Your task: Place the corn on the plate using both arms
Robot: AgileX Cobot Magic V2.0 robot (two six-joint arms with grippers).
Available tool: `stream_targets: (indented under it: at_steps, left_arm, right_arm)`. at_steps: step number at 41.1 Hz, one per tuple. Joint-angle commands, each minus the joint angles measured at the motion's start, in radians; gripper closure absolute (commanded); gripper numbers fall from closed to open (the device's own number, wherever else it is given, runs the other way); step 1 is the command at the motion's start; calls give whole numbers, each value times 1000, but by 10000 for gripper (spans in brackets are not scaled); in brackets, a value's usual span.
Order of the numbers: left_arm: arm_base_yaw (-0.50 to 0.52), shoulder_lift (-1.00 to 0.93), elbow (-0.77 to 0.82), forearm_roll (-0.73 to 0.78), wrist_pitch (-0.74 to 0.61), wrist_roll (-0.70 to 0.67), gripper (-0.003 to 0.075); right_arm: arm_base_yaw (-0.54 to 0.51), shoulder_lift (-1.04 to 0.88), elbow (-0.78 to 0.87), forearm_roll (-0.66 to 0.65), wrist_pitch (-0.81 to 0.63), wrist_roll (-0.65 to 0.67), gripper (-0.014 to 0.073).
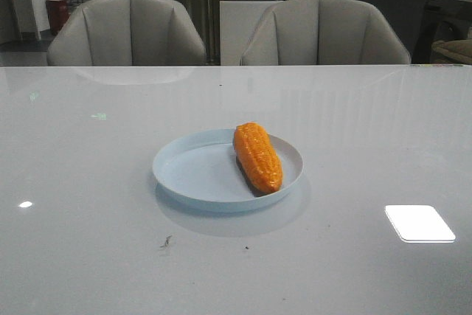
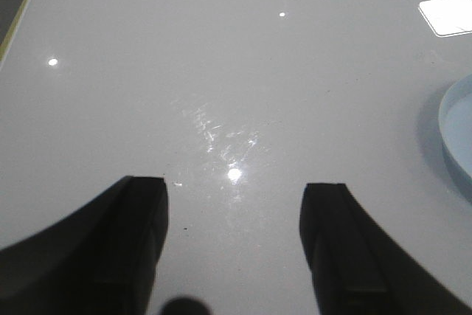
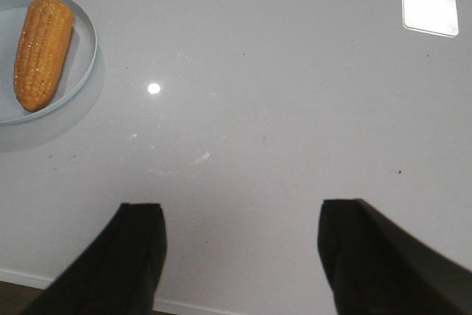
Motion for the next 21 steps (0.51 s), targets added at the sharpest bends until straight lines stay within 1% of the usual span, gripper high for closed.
stream_targets:
  at_steps: [1, 21]
  left_arm:
    - [0, -4, -27, 0, -74, -11, 267]
    - [0, -4, -27, 0, -72, -11, 267]
  right_arm:
    - [-6, -14, -20, 4, -88, 3, 52]
    - [-6, -14, -20, 4, -78, 3, 52]
